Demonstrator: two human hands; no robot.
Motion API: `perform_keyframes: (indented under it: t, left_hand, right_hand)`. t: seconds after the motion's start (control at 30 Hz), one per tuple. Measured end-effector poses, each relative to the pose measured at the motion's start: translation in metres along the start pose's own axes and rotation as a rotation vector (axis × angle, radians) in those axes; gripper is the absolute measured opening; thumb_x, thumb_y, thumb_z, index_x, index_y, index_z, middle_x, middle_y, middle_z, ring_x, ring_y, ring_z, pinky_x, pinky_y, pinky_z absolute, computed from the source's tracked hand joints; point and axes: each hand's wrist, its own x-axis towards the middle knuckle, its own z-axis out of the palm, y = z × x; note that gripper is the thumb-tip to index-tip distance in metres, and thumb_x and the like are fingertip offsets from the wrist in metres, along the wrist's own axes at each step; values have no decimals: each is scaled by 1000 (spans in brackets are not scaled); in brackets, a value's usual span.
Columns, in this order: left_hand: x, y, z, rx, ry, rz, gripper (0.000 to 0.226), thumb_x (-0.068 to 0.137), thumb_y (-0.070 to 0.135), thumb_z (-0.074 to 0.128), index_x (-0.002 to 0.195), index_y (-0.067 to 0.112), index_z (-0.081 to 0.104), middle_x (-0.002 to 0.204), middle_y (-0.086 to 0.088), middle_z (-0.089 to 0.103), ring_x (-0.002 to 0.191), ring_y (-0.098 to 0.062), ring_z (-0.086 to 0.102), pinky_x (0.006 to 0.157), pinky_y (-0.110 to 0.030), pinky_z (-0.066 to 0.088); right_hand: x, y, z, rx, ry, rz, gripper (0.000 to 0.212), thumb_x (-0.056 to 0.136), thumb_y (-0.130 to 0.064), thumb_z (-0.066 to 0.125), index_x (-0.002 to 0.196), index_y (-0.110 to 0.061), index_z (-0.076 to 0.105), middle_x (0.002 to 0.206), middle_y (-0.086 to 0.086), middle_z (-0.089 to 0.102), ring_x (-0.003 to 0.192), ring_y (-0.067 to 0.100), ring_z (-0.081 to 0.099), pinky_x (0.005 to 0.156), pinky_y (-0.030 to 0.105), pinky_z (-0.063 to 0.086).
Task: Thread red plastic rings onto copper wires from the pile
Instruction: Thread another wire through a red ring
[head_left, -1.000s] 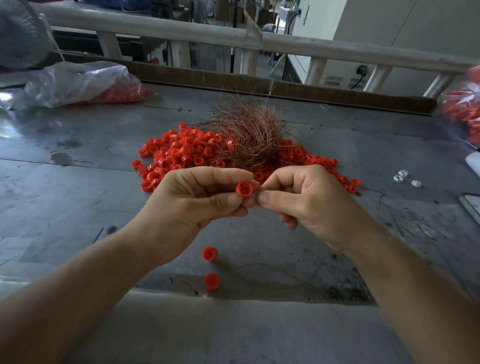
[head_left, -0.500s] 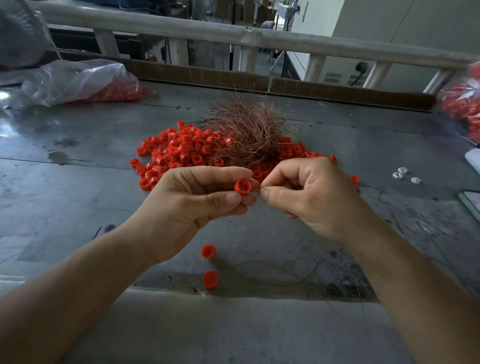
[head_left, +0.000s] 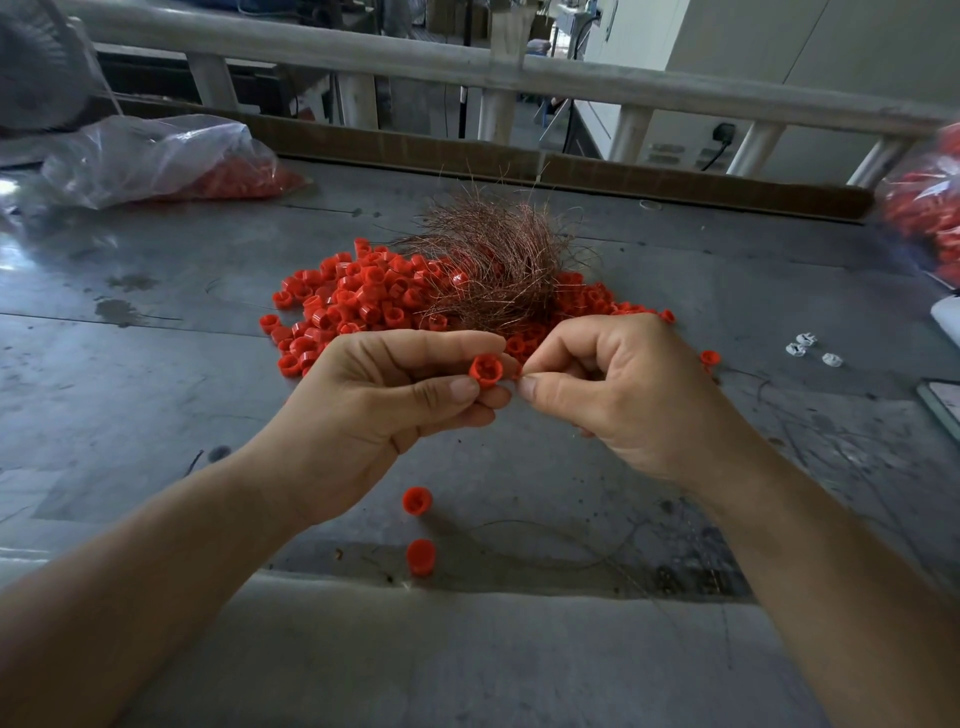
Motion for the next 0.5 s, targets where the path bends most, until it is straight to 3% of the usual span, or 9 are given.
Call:
perform_keyframes:
  t: [0.5]
  left_hand:
    - [0,-1,0,29,18,16,31,56,11,66,86,14,75,85,-7,74,73,-14,70,62,-20,55]
  right_hand:
    - [0,0,0,-13,-10,8,18,77,-10,67,61,-18,63,45,-9,50,42,1,43,42,21,37]
